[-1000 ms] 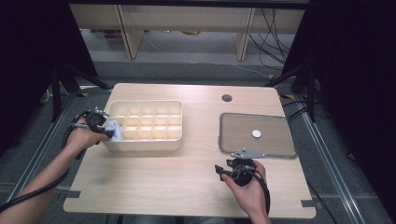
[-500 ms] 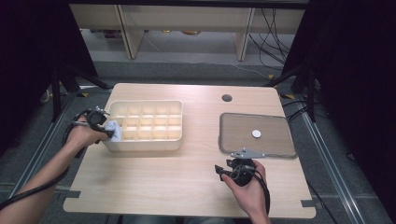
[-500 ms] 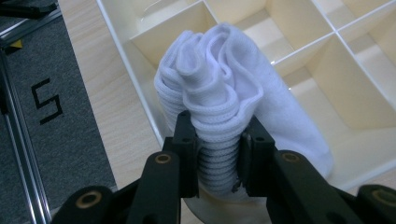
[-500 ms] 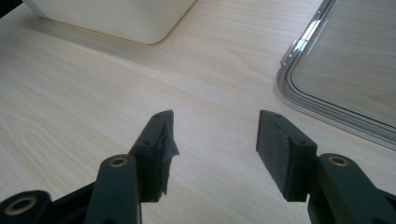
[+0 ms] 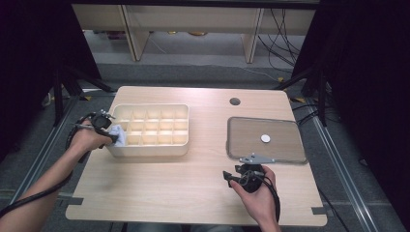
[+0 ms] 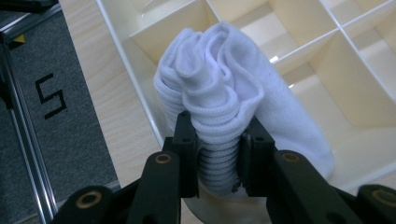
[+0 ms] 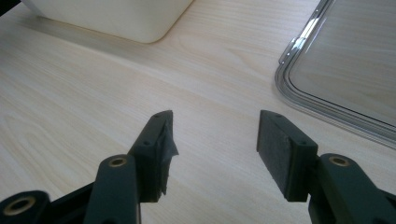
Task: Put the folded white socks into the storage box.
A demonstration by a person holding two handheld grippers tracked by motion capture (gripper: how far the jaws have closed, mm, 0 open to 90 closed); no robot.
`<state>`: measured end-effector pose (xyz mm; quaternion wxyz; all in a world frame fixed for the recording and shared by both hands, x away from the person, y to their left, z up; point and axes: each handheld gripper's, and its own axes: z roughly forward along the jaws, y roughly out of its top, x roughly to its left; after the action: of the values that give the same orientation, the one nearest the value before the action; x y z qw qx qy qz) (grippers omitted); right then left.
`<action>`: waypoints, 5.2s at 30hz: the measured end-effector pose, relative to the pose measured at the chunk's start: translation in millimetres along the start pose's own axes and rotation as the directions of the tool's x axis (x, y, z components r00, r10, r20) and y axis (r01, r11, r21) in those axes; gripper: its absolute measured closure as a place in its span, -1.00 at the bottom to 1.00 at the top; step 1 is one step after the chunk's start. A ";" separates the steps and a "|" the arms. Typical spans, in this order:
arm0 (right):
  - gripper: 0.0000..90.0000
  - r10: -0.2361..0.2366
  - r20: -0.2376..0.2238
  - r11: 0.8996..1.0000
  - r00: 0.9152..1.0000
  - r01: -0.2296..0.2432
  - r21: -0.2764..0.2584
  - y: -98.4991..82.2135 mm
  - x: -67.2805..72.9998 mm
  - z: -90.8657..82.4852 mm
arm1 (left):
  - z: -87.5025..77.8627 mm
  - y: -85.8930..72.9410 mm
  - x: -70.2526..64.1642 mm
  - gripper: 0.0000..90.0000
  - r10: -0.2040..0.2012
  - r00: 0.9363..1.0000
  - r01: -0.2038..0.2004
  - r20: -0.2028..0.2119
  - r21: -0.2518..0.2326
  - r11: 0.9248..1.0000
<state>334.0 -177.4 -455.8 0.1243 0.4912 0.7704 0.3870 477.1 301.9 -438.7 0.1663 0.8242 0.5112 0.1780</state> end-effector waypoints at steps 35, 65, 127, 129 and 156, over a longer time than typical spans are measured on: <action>0.03 -0.014 0.002 1.000 1.000 0.014 0.009 0.9 1.4 -0.8 | 16.6 1.3 -6.4 0.61 -0.053 0.998 0.049 0.026 0.123 0.991; 0.02 0.012 -0.007 1.000 1.000 -0.012 0.008 1.4 1.3 -2.5 | -22.2 19.4 12.7 0.07 -0.063 0.988 0.062 0.141 0.010 0.998; 0.02 -0.020 -0.004 1.000 1.000 0.020 0.001 2.7 4.1 -3.0 | 21.6 20.7 -15.2 0.74 0.199 0.980 -0.196 0.014 0.234 0.952; 0.02 -0.018 -0.005 1.000 1.000 0.018 0.003 2.8 4.4 -2.9 | 22.7 21.5 -16.9 0.74 0.181 0.983 -0.179 0.013 0.247 0.953; -0.01 -0.013 0.000 1.000 1.000 0.013 -0.010 1.9 0.0 -3.5 | 22.3 23.0 -3.1 0.66 0.096 0.991 -0.116 0.093 0.248 0.962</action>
<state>333.3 -178.6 -452.1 0.1290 0.4857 0.7716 0.3901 504.2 287.4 -448.3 0.0703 0.8714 0.4777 0.0868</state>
